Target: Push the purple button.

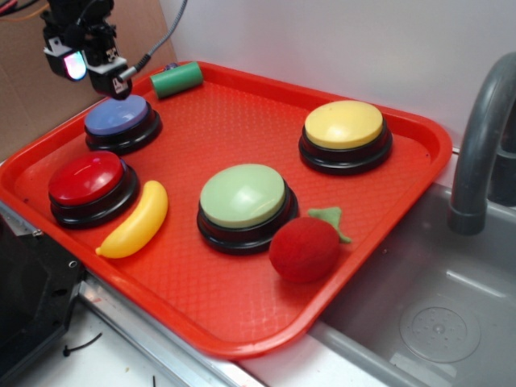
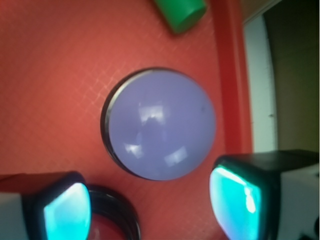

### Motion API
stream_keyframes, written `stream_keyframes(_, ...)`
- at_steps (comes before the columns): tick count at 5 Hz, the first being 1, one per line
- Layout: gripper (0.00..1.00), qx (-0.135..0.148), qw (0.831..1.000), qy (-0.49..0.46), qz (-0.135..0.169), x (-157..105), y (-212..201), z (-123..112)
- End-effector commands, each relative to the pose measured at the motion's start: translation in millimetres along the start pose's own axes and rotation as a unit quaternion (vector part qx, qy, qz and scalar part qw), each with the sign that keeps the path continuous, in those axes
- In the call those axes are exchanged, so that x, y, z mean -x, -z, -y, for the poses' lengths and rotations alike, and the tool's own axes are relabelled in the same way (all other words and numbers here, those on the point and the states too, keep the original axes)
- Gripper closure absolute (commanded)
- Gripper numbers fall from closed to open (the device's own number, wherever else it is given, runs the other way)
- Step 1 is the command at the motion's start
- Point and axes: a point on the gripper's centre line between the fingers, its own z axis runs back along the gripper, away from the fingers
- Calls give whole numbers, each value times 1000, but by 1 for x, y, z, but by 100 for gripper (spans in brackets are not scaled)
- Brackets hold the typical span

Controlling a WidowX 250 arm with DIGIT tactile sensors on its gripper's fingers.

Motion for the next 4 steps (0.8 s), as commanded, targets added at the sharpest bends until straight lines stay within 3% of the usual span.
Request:
stream_keyframes(1,0,-8,999,-4,39,-13,-30,-3)
stream_keyframes(4,0,-10,998,-10,66,-11,-55,8)
